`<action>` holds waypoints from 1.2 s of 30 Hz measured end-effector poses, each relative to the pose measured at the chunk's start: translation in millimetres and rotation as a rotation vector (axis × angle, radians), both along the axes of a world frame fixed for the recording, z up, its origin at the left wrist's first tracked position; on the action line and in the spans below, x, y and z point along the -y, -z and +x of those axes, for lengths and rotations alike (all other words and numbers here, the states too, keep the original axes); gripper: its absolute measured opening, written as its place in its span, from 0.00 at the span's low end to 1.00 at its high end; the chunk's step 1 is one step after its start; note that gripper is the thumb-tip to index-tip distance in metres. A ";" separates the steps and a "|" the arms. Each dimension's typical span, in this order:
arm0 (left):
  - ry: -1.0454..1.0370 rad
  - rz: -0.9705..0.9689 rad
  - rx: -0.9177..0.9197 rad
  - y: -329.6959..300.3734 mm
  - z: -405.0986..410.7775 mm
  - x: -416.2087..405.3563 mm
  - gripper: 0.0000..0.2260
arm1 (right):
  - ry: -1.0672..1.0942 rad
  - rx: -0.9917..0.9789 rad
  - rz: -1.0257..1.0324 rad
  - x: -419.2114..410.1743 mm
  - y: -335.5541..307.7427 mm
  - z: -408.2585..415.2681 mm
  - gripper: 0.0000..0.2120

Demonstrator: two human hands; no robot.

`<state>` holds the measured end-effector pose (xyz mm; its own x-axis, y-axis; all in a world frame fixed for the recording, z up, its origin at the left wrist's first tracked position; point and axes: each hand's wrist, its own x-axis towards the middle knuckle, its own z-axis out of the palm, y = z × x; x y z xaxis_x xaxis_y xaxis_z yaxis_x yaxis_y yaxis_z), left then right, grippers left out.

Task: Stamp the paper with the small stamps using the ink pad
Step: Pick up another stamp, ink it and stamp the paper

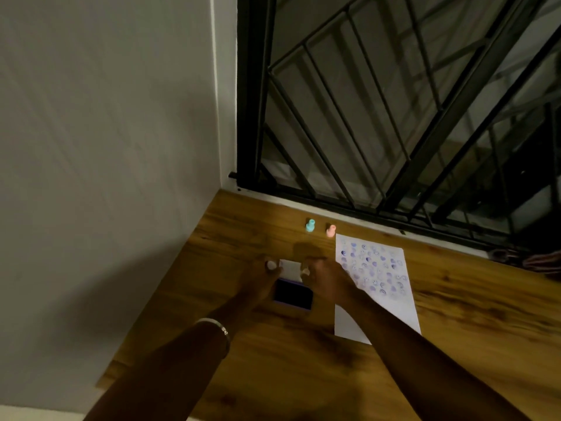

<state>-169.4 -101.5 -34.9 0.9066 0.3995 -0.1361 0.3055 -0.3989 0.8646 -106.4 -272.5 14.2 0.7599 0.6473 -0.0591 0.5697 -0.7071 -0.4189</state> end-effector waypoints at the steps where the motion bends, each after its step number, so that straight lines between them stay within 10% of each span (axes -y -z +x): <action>1: -0.005 -0.008 -0.014 1.8 0.4 -2.0 0.15 | 0.004 -0.004 -0.027 -0.4 5.2 -3.0 0.06; 36: 0.019 0.036 0.001 0.8 5.4 15.0 0.10 | -0.043 0.050 -0.090 13.0 7.0 -13.5 0.05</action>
